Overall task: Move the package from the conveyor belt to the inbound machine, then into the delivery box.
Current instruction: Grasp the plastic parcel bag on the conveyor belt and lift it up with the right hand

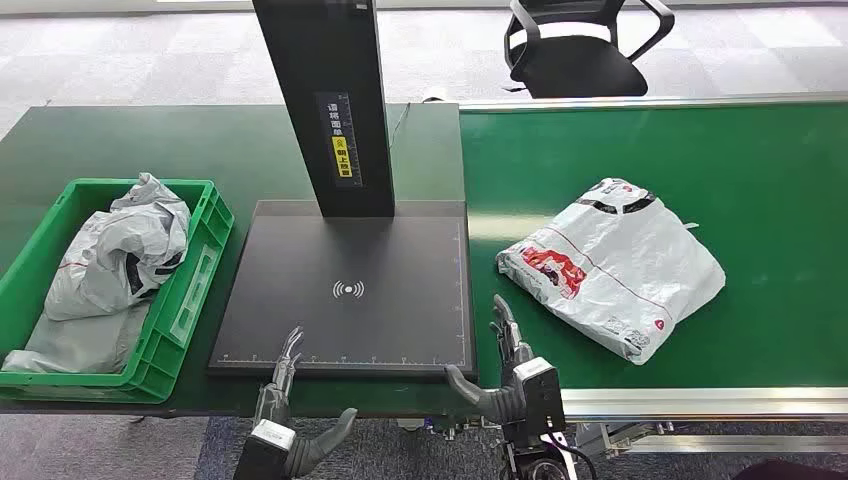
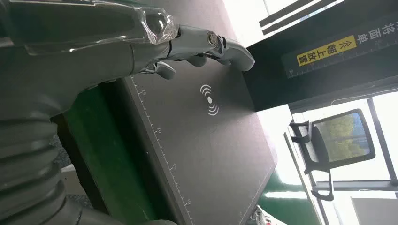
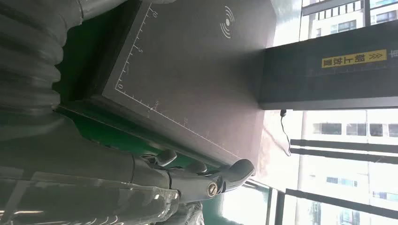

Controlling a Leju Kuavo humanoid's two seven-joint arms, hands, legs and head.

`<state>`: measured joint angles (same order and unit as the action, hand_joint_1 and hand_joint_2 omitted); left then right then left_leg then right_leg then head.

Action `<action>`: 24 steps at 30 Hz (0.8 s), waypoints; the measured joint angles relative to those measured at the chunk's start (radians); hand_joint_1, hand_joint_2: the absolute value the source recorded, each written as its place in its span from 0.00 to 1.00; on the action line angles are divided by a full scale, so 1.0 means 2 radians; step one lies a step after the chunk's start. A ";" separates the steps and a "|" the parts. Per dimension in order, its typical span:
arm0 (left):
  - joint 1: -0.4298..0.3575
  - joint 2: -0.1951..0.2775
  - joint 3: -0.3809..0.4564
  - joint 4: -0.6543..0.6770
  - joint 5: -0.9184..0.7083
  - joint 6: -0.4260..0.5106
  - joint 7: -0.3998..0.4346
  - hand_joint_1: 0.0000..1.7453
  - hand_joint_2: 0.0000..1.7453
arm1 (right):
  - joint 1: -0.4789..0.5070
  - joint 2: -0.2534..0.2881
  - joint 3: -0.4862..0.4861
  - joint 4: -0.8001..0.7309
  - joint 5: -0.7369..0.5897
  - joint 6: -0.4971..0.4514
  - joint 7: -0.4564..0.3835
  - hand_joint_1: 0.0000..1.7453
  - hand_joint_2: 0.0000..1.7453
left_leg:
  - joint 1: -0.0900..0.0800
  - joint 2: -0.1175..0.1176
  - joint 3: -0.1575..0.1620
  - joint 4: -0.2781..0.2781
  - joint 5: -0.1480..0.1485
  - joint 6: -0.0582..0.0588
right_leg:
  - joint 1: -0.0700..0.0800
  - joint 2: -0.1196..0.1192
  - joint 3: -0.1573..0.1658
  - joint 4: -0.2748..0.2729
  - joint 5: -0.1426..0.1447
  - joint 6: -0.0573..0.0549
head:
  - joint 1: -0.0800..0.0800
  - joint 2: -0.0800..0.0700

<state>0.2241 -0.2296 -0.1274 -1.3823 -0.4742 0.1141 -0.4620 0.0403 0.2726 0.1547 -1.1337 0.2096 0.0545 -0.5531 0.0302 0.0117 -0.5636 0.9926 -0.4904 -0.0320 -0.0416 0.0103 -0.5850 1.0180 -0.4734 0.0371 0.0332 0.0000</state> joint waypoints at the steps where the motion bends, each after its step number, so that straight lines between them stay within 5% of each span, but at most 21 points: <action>1: 0.000 0.000 0.000 0.000 0.000 0.000 0.000 0.00 1.00 | 0.000 0.000 0.000 -0.001 0.004 -0.004 0.000 0.00 1.00 | 0.000 0.000 0.000 0.000 0.000 0.000 | 0.000 0.000 0.000 0.000 0.000 0.000 | 0.000 0.000; 12: -0.001 0.000 0.000 0.001 0.000 0.002 -0.001 0.00 1.00 | 0.003 -0.005 0.001 -0.031 0.031 -0.034 0.012 0.00 1.00 | 0.000 0.000 0.000 0.000 0.000 0.000 | 0.000 0.000 0.000 0.000 0.000 0.000 | 0.000 0.000; 15: -0.001 0.001 0.000 0.001 0.000 0.003 -0.001 0.00 1.00 | 0.004 -0.007 0.002 -0.039 0.074 -0.081 0.023 0.00 1.00 | 0.000 0.000 0.000 0.000 0.000 0.000 | 0.000 0.000 0.000 0.000 0.000 0.000 | 0.000 0.000; 19: -0.001 0.001 0.000 0.001 0.001 0.002 0.000 0.00 1.00 | -0.005 -0.023 -0.001 -0.066 0.219 -0.211 0.102 0.00 1.00 | 0.000 0.000 0.000 0.000 0.000 0.000 | 0.000 0.000 0.000 0.000 0.000 0.000 | 0.000 0.000; 24: -0.007 0.002 0.000 0.005 0.012 -0.003 -0.003 0.00 1.00 | -0.082 -0.087 -0.055 -0.018 0.290 -0.213 0.187 0.00 1.00 | -0.001 0.000 0.000 0.000 0.000 0.001 | -0.001 0.000 0.001 0.000 0.001 0.001 | 0.000 0.000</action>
<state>0.2099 -0.2266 -0.1283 -1.3725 -0.4506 0.1087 -0.4687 -0.1245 0.0989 0.0439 -1.1701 0.7902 -0.3717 -0.1786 0.0286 0.0120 -0.5628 0.9935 -0.4894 -0.0304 -0.0435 0.0104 -0.5834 1.0174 -0.4713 0.0388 0.0330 0.0000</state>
